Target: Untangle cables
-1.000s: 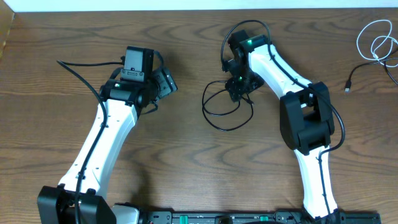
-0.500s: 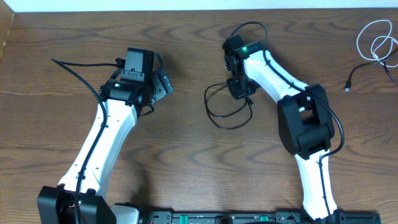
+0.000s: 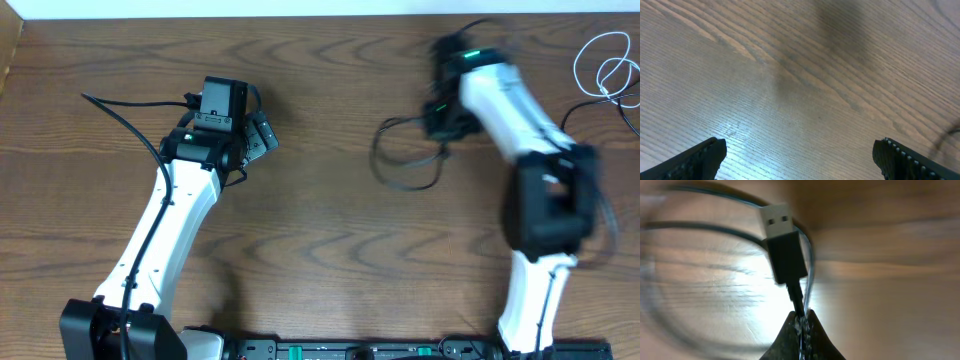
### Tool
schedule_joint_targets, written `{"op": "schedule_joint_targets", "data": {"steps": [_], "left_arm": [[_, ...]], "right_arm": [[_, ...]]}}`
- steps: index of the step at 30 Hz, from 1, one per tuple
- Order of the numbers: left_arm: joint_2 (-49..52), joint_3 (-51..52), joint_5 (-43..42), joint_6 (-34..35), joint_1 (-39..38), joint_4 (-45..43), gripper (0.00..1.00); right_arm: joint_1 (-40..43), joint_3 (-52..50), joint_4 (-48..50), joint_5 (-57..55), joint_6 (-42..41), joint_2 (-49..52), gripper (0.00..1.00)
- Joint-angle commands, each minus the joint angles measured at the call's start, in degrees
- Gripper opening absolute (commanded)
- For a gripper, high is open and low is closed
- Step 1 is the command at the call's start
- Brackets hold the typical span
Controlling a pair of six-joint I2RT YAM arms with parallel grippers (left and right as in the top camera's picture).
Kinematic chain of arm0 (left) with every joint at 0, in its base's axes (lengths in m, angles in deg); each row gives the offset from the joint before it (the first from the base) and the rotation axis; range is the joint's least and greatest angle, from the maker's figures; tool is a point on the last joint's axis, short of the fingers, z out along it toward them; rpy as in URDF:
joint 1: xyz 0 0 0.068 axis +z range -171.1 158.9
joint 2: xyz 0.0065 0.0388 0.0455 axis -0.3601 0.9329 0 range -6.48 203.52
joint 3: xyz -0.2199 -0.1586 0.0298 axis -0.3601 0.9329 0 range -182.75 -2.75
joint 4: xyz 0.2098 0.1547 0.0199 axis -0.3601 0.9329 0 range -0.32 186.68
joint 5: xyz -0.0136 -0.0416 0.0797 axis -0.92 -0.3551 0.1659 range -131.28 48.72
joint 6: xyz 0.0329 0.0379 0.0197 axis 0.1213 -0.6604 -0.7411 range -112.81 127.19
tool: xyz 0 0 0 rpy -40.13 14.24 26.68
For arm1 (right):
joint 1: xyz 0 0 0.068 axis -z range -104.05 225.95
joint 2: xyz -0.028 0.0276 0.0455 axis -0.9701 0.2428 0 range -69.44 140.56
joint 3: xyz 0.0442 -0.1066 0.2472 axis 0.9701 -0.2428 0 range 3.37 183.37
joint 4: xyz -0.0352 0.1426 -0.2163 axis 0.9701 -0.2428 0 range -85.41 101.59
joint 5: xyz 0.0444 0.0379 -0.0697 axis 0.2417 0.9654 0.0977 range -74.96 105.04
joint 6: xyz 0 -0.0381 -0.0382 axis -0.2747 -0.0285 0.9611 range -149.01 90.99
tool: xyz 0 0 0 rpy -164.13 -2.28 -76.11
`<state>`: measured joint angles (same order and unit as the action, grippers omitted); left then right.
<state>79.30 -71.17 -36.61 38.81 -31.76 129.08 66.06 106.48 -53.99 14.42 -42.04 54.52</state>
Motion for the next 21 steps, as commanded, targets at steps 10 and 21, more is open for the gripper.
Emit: {"op": "schedule_joint_targets", "data": {"steps": [10,21], "left_arm": [[0.0,-0.3,0.9,-0.3,0.2,1.5,0.98],[0.0,-0.2,0.7,-0.3,0.2,1.9,0.98]], "right_arm": [[34.3,1.3,3.5,0.1,-5.9,-28.2,0.01],[46.8,1.2,7.6,0.2,-7.9,-22.8,0.06]]}}
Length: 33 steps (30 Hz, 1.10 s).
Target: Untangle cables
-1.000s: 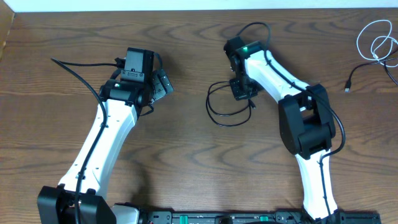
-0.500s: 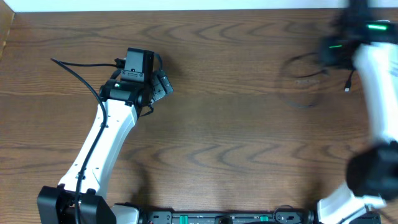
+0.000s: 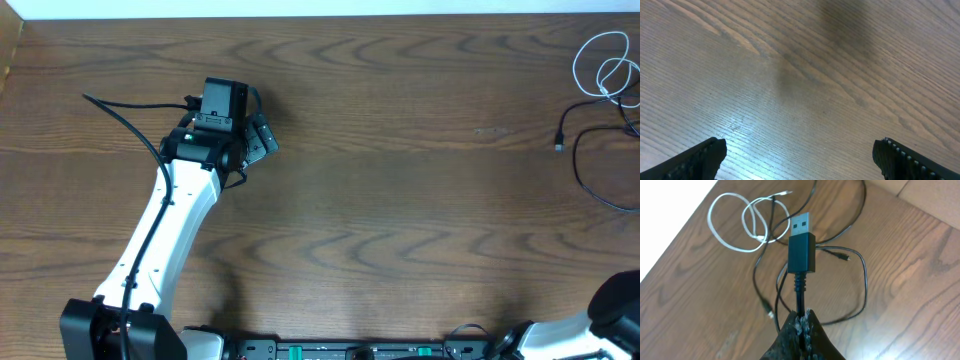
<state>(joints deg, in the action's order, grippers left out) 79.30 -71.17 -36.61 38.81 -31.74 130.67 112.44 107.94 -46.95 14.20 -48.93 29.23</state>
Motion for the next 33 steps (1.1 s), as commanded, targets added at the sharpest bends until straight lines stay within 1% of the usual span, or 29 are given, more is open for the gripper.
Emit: {"op": "schedule_joint_targets", "data": {"steps": [1,2,3,4,6,11,15,19,26,31,33], "left_arm": [[0.0,-0.2,0.7,-0.3,0.2,0.3,0.98],[0.0,-0.2,0.7,-0.3,0.2,0.3,0.98],[0.0,-0.2,0.7,-0.3,0.2,0.3,0.98],[0.0,-0.2,0.7,-0.3,0.2,0.3,0.98],[0.0,-0.2,0.7,-0.3,0.2,0.3,0.98],[0.0,-0.2,0.3,0.2,0.2,0.3,0.98],[0.0,-0.2,0.3,0.4,0.2,0.3,0.98],[0.0,-0.2,0.3,0.3,0.2,0.3,0.98],[0.0,-0.2,0.3,0.3,0.2,0.3,0.99],[0.0,-0.2,0.3,0.3,0.2,0.3,0.98],[0.0,-0.2,0.3,0.3,0.2,0.3,0.99]], "right_arm": [[0.4,-0.2,0.8,0.4,-1.0,3.3,0.27],[0.4,-0.2,0.9,0.6,-1.0,4.2,0.59],[0.3,-0.2,0.6,2.2,-0.4,4.9,0.86],[0.2,-0.2,0.5,5.3,1.4,5.6,0.99],[-0.2,-0.2,0.3,10.7,3.2,6.3,0.99],[-3.6,-0.1,-0.8,16.8,5.5,5.1,0.99],[-8.4,-0.1,-2.6,20.7,8.7,2.9,0.99],[-15.0,-0.1,-5.2,23.8,13.3,0.0,0.99],[-28.4,0.0,-10.7,22.4,16.6,-6.6,0.99],[-36.9,0.0,-12.2,17.7,16.4,-13.6,0.99],[-39.4,0.0,-12.8,17.7,14.1,-16.9,0.99]]}}
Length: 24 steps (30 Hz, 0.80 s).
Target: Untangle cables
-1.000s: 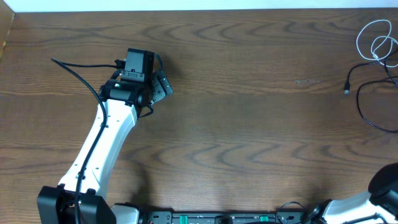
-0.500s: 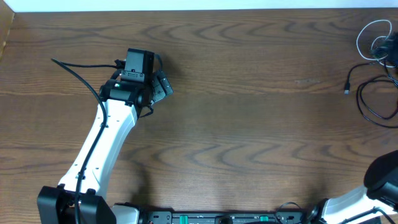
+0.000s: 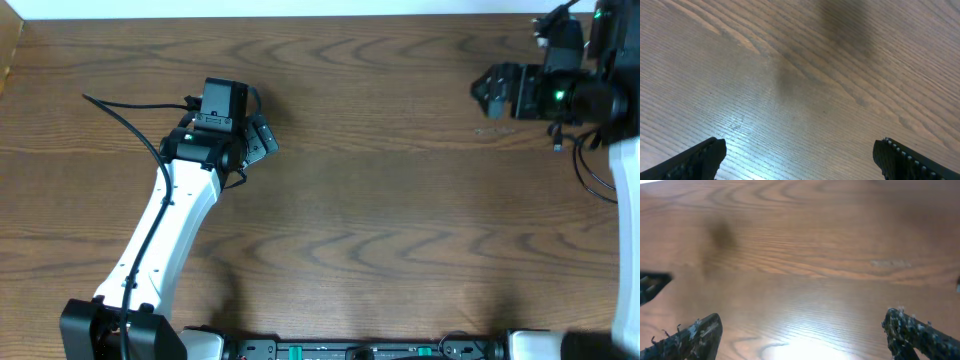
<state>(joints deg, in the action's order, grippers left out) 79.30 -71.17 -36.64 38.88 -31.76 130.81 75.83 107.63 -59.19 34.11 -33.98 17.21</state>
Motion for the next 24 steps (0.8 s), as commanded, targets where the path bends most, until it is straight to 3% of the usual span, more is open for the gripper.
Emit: {"op": "schedule_joint_targets", "data": {"steps": [1,3,12,24], "left_arm": [[0.0,-0.2,0.3,0.3,0.2,0.2,0.98],[0.0,-0.2,0.3,0.3,0.2,0.2,0.98],[0.0,-0.2,0.3,0.3,0.2,0.2,0.98],[0.0,-0.2,0.3,0.3,0.2,0.2,0.99]], "right_arm": [[-3.9,0.3,-1.3,-2.1,-3.5,-6.5,0.99],[-5.5,0.3,-4.6,-3.1,-7.4,-9.5,0.99],[-6.3,0.2,-15.1,-7.2,-5.2,-20.8,0.99],[-6.3,-0.1,-15.3,-15.1,-4.2,-25.3,0.99]]}}
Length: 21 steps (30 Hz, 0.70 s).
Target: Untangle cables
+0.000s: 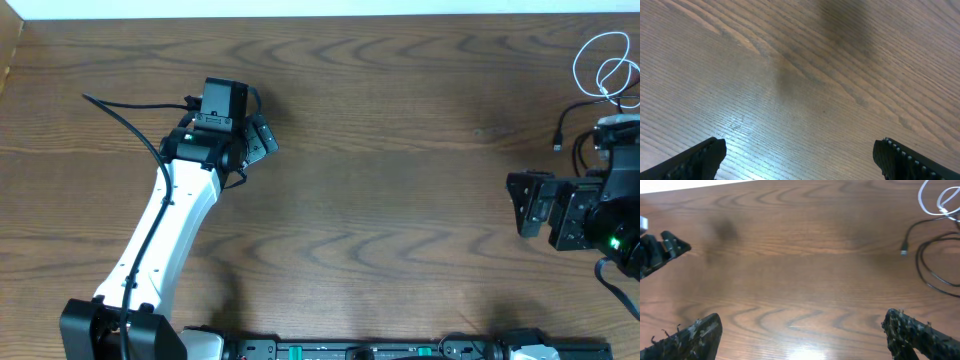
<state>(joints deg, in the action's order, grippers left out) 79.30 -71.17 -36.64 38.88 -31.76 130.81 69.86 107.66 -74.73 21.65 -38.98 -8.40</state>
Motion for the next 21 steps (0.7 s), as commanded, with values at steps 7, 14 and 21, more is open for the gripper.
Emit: {"op": "schedule_joint_targets", "data": {"steps": [7,14,21], "left_arm": [[0.0,-0.2,0.3,0.3,0.2,0.2,0.99],[0.0,-0.2,0.3,0.3,0.2,0.2,0.99],[0.0,-0.2,0.3,0.3,0.2,0.2,0.99]], "right_arm": [[-0.2,-9.0,13.4,-7.1,1.0,1.0,0.99],[0.3,-34.2,44.0,-8.6,1.0,-7.0,0.99],[3.2,-58.9,65.3,-8.6,1.3,-21.5,0.99]]}}
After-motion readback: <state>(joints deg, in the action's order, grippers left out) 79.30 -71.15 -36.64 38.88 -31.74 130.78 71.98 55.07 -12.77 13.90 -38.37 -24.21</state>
